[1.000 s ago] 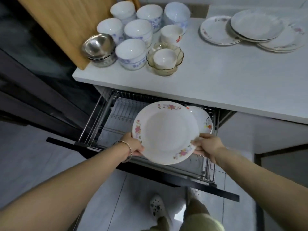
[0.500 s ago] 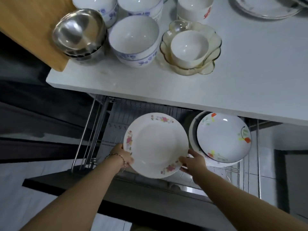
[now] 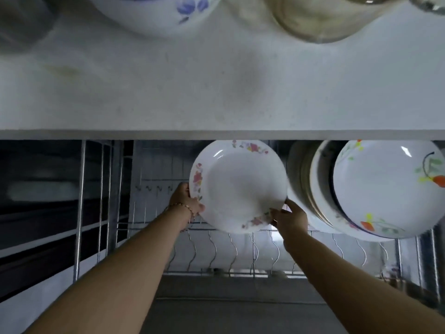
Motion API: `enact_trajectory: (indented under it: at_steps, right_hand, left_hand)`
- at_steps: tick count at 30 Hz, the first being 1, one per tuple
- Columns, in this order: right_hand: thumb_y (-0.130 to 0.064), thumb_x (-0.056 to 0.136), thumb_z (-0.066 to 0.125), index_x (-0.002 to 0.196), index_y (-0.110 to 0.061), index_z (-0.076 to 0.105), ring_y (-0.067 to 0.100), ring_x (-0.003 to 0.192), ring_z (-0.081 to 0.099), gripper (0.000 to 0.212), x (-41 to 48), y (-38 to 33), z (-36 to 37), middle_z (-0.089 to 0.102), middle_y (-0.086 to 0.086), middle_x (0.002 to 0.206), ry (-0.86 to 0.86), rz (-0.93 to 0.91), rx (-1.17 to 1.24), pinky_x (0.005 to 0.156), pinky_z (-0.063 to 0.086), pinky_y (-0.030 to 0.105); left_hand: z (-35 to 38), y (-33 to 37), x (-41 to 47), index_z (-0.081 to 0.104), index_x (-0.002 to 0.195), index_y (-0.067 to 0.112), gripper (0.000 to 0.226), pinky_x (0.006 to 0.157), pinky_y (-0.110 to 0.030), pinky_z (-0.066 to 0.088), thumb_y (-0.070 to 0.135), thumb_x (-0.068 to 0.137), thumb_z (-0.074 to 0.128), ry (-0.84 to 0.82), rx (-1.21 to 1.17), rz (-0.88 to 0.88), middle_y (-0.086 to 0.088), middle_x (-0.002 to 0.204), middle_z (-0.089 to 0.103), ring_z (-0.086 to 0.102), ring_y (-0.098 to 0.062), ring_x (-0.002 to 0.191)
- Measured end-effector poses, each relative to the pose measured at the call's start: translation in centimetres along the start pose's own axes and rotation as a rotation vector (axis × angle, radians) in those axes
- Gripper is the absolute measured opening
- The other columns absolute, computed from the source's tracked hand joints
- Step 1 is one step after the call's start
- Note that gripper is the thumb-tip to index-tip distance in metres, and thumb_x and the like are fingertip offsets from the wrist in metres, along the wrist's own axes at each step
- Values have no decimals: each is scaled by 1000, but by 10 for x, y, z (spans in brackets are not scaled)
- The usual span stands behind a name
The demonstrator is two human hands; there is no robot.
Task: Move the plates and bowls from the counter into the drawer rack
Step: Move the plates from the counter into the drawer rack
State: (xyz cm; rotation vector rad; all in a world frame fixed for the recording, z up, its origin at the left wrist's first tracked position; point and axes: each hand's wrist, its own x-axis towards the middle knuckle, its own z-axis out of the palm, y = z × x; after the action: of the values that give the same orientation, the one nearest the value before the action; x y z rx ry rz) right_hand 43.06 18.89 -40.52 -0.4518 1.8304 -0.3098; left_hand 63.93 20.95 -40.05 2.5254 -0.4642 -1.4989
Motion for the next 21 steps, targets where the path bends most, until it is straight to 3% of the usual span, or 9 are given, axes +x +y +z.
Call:
enact_trajectory:
  at_steps: [4,7,10,14,16,18,20,21]
  right_hand:
    - [4,77,65,77,-23,65,34,74,67,27,11,9,4,67,1,65,98,-17,-93,86,53,57]
    - [1,75,64,62,-22,65,41,80,69,26,14,14,6,68,6,67,150,-25,-140,82,54,56]
    - [-3,77,65,79,-8,73,43,86,68,9,13,12,5,71,20,80,197,-49,-195,82,54,49]
    - [-15,81,67,111,-2,68,29,85,63,32,13,5,-8,71,19,97,159,13,-310,83,50,39]
    - [-19,85,65,120,4,60,24,75,57,42,6,-1,-20,66,12,83,41,88,-384,77,50,36]
    - [-13,90,57,119,7,60,19,63,52,36,-11,-13,-35,56,4,69,-115,149,-538,64,48,29]
    - [-13,92,51,120,5,60,22,70,53,34,-32,-21,-51,60,8,75,-203,95,-758,73,49,31]
    - [-14,92,51,121,2,60,23,80,56,34,-45,-25,-60,65,12,88,-213,20,-847,82,49,30]
  left_hand:
    - [8,3,11,52,119,4,52,97,-40,51,-12,73,67,0,-37,-8,-13,123,62,58,-30,113]
    - [9,2,10,46,125,5,56,101,-36,47,-8,74,67,-26,43,-7,-13,127,58,56,-30,116]
    - [13,2,6,39,130,4,60,103,-33,44,-3,77,67,-45,145,-31,-13,131,54,54,-31,120]
    - [14,4,-3,31,132,8,57,103,-40,45,6,82,58,-75,263,-37,-16,132,50,52,-34,120]
    - [10,9,-14,27,137,8,56,105,-43,43,13,88,53,-63,385,-28,-18,138,41,48,-36,125]
    - [4,16,-30,25,139,8,55,105,-45,42,14,91,49,-23,495,24,-18,140,33,45,-36,126]
    - [-4,26,-52,21,144,12,60,106,-44,42,14,90,46,-38,582,103,-15,141,29,44,-35,127]
    - [-7,33,-65,19,147,14,62,107,-39,41,14,90,45,-71,613,150,-13,145,28,43,-33,128]
